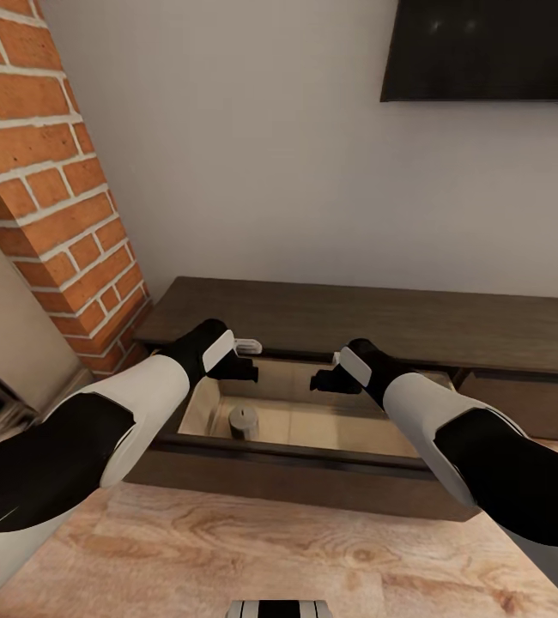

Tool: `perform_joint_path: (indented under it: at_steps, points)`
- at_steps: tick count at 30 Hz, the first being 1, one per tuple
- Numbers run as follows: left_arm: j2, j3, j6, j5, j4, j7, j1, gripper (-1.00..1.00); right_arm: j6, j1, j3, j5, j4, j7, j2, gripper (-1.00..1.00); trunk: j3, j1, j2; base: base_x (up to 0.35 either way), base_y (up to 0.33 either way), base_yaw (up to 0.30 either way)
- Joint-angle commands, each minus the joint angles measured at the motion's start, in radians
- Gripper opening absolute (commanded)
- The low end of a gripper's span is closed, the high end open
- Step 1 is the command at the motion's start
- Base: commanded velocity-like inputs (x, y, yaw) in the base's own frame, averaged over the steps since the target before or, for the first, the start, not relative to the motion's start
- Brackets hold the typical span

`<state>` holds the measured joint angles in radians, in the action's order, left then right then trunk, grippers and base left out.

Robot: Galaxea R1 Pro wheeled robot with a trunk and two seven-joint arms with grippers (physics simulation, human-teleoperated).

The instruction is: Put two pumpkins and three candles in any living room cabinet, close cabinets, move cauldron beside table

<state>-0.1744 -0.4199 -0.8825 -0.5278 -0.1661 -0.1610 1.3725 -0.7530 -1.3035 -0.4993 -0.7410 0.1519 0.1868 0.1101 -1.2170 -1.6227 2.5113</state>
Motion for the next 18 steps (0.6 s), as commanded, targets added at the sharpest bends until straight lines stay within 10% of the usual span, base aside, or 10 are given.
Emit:
perform_joint_path:
  at_steps: [1, 18]
  points:
    - [0.000, -0.005, -0.004, -0.011, -0.001, -0.008, 0.000, 1.00, -0.003, 0.000, -0.005, -0.011, 0.002, 0.008, 0.000, 1.00, -0.001, 0.000, 0.000, -0.045, 0.000, 0.000]
    - [0.000, -0.003, -0.002, -0.012, -0.001, -0.008, 0.000, 1.00, -0.003, 0.004, -0.005, -0.011, 0.002, 0.008, 0.000, 1.00, 0.006, 0.000, 0.000, -0.143, 0.000, 0.031]
